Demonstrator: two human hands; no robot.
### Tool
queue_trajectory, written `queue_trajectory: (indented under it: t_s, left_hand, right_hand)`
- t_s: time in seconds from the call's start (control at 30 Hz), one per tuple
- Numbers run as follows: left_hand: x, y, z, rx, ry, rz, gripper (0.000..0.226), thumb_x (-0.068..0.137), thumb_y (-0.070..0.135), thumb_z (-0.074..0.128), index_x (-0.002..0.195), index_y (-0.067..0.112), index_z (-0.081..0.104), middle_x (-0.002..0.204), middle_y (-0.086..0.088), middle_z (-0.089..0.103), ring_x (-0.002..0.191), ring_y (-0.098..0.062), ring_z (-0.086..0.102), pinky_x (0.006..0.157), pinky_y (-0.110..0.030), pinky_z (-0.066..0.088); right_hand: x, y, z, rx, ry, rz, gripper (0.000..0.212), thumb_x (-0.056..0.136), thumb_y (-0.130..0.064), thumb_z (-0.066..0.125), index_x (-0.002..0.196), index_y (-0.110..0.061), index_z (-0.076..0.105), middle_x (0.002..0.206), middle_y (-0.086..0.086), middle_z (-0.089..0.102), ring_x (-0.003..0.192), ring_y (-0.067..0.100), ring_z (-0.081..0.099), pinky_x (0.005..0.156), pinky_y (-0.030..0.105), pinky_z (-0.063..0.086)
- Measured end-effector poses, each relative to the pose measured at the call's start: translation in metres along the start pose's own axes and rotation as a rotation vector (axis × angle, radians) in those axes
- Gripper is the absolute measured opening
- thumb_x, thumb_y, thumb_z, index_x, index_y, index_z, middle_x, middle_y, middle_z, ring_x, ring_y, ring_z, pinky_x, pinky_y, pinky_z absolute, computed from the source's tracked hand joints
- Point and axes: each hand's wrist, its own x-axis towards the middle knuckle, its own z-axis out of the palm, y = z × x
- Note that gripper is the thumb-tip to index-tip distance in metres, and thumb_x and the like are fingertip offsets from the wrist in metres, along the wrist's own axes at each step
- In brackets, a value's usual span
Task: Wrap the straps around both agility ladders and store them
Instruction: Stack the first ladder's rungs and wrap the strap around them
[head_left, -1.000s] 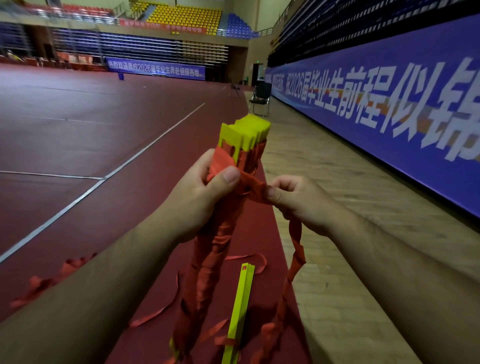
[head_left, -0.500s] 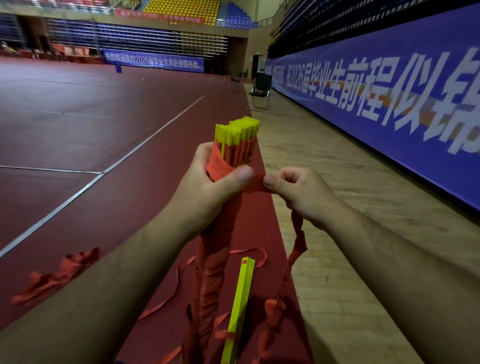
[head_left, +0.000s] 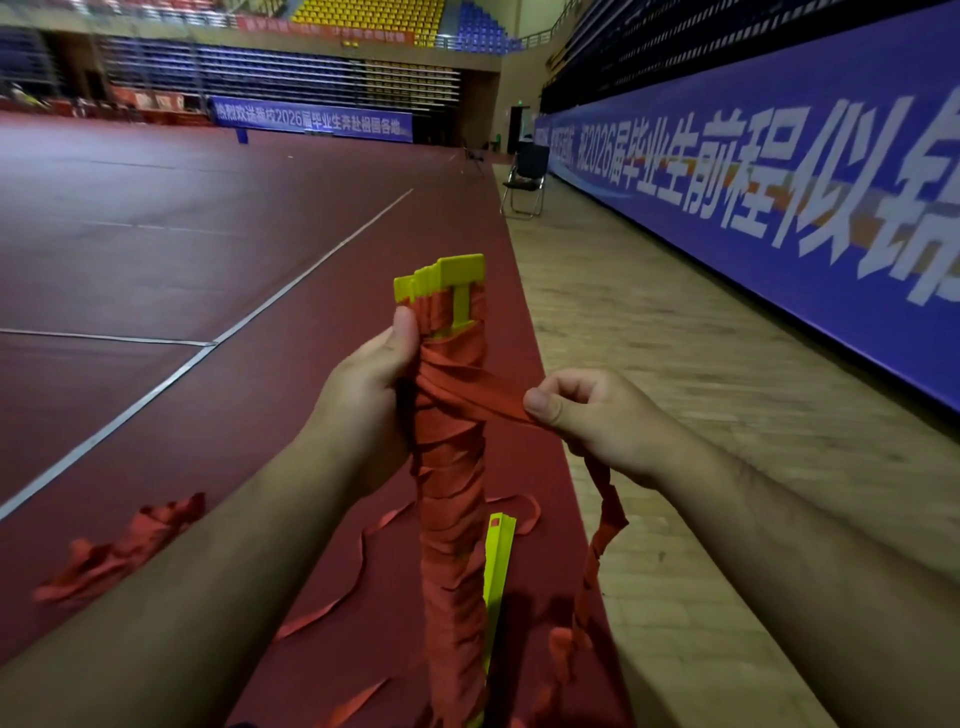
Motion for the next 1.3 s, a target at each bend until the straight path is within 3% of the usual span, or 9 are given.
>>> queue_trajectory:
  t_s: [0.17, 0.33, 0.5, 0.67, 0.83, 0.97, 1.1, 1.2, 1.3]
  left_hand:
    - [-0.001, -0.010, 0.007, 0.197, -0.057, 0.110, 0.083, 0.055, 0.084, 0.070, 0.107, 0.019, 0.066, 0.087, -0.003, 0.067, 0.080, -0.021, 0.061, 0.074, -0.038, 0.051]
    - [0.002, -0.015, -0.003, 0.316, -0.028, 0.214, 0.040, 0.067, 0.047, 0.079, 0.100, 0.029, 0.066, 0.083, 0.005, 0.065, 0.077, -0.014, 0.059, 0.071, -0.036, 0.049]
    - [0.003, -0.029, -0.012, 0.246, -0.017, 0.127, 0.039, 0.082, 0.050, 0.066, 0.104, 0.018, 0.069, 0.099, -0.016, 0.067, 0.089, -0.028, 0.062, 0.081, -0.045, 0.048]
    - [0.007, -0.050, -0.014, 0.295, -0.007, 0.049, 0.037, 0.089, 0.058, 0.058, 0.107, 0.027, 0.067, 0.091, 0.005, 0.069, 0.081, -0.011, 0.063, 0.072, -0.029, 0.050]
    - [0.007, -0.086, -0.016, 0.171, 0.148, -0.026, 0.051, 0.085, 0.068, 0.055, 0.105, 0.025, 0.074, 0.101, -0.010, 0.073, 0.092, -0.025, 0.066, 0.091, -0.049, 0.051]
    - [0.011, -0.102, -0.006, -0.088, 0.182, -0.172, 0.053, 0.078, 0.056, 0.050, 0.101, 0.012, 0.067, 0.078, -0.008, 0.071, 0.066, -0.020, 0.067, 0.062, -0.032, 0.057]
    - [0.017, -0.104, -0.002, -0.260, 0.020, -0.285, 0.063, 0.080, 0.062, 0.040, 0.086, 0.011, 0.076, 0.074, -0.014, 0.065, 0.057, -0.023, 0.062, 0.054, -0.029, 0.054]
    - [0.024, -0.110, -0.008, -0.342, -0.051, -0.302, 0.068, 0.092, 0.061, 0.028, 0.080, 0.014, 0.076, 0.072, -0.013, 0.065, 0.061, -0.025, 0.064, 0.059, -0.031, 0.057]
    - [0.031, -0.119, -0.014, -0.366, -0.077, -0.272, 0.077, 0.103, 0.050, 0.013, 0.081, 0.013, 0.076, 0.072, -0.015, 0.066, 0.077, -0.028, 0.068, 0.076, -0.038, 0.055]
  right_hand:
    - [0.002, 0.017, 0.016, -0.108, -0.018, -0.019, 0.032, 0.078, -0.056, 0.068, 0.075, -0.024, 0.065, 0.056, -0.010, 0.053, 0.052, 0.004, 0.043, 0.053, 0.024, 0.035]
    - [-0.003, 0.026, 0.008, -0.187, 0.150, -0.107, 0.039, 0.082, -0.057, 0.068, 0.060, -0.027, 0.059, 0.063, 0.001, 0.052, 0.062, 0.011, 0.047, 0.061, 0.031, 0.036]
    - [-0.009, 0.046, 0.011, -0.211, 0.116, -0.073, 0.035, 0.078, -0.062, 0.065, 0.064, -0.030, 0.062, 0.064, -0.005, 0.055, 0.062, 0.006, 0.047, 0.061, 0.027, 0.039]
    - [-0.013, 0.073, 0.005, -0.244, -0.043, 0.012, 0.012, 0.094, -0.021, 0.069, 0.084, -0.024, 0.065, 0.066, -0.016, 0.058, 0.061, -0.001, 0.049, 0.059, 0.018, 0.040]
    - [-0.019, 0.102, 0.001, -0.231, -0.047, 0.127, 0.007, 0.096, -0.024, 0.067, 0.092, -0.017, 0.069, 0.057, -0.018, 0.052, 0.056, 0.001, 0.044, 0.057, 0.020, 0.036]
    - [-0.021, 0.120, 0.011, -0.175, -0.126, 0.210, 0.010, 0.095, -0.026, 0.066, 0.098, -0.016, 0.066, 0.051, -0.023, 0.052, 0.049, -0.006, 0.045, 0.054, 0.010, 0.034]
    - [-0.019, 0.122, 0.025, -0.121, -0.184, 0.172, 0.050, 0.078, -0.062, 0.063, 0.093, -0.014, 0.063, 0.052, -0.022, 0.047, 0.048, -0.005, 0.041, 0.052, 0.010, 0.032]
    - [-0.019, 0.127, 0.034, 0.060, -0.305, 0.194, 0.044, 0.082, -0.054, 0.053, 0.091, -0.011, 0.056, 0.049, -0.024, 0.051, 0.046, -0.008, 0.047, 0.049, 0.006, 0.036]
    - [-0.024, 0.139, 0.045, 0.199, -0.349, 0.241, 0.092, 0.070, -0.080, 0.063, 0.093, 0.007, 0.051, 0.065, -0.004, 0.048, 0.052, -0.002, 0.040, 0.048, 0.012, 0.032]
